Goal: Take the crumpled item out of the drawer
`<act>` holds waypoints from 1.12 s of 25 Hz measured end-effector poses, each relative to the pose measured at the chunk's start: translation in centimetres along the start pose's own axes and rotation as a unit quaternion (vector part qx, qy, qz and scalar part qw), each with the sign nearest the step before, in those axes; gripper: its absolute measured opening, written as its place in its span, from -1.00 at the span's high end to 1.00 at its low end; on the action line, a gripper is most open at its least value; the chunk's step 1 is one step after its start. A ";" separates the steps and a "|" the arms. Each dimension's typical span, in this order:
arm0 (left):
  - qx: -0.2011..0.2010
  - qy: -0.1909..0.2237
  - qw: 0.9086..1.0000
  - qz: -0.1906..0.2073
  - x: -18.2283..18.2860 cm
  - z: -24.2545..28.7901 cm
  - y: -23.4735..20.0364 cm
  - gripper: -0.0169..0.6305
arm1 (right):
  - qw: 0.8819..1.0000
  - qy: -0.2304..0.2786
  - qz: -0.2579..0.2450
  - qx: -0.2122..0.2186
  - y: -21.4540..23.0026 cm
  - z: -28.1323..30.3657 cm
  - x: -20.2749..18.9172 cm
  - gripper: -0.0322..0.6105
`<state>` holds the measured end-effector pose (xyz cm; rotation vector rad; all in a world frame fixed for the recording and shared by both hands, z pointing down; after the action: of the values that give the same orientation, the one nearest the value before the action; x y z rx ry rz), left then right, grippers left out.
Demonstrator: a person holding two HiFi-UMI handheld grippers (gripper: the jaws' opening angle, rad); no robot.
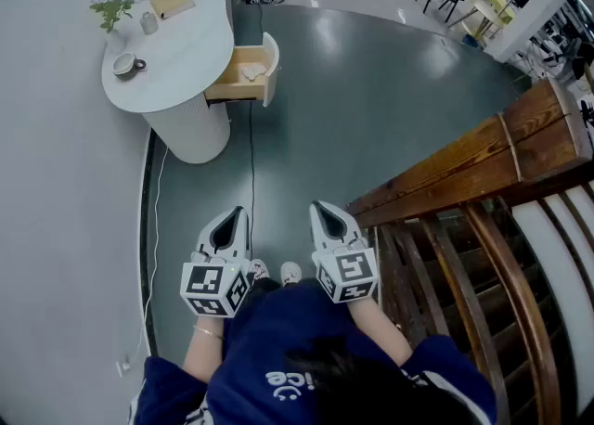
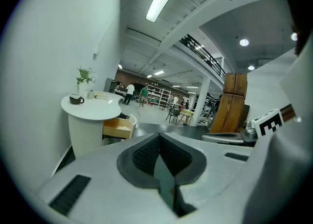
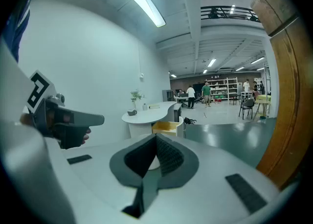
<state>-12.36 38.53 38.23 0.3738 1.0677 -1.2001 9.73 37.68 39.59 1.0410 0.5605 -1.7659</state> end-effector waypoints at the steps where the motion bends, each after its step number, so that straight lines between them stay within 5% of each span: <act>1: -0.002 -0.002 1.000 0.002 0.0 0.1 0.0 0.93 | 1.000 -0.001 -0.002 0.000 -0.2 0.1 0.0 0.88; 18: -0.026 -0.009 0.999 0.016 1.2 0.7 -4.4 0.93 | 0.999 0.005 0.022 -0.025 -2.7 2.3 0.8 0.88; 28: -0.006 -0.002 1.000 0.013 2.4 3.0 -5.6 0.93 | 0.999 -0.016 0.026 -0.019 -0.8 5.7 1.3 0.88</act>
<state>-15.96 32.88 39.31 0.3762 1.0634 -1.1704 6.56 33.05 41.49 0.9907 0.5412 -1.7165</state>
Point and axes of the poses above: the fingertips, and each gripper's own axes: z forward along the fingers, y to its right, x out of its top, the point moved 9 cm from there along -z, backward along the fingers, and after that the axes turned 13 degrees about -y, right-handed, at the moved point
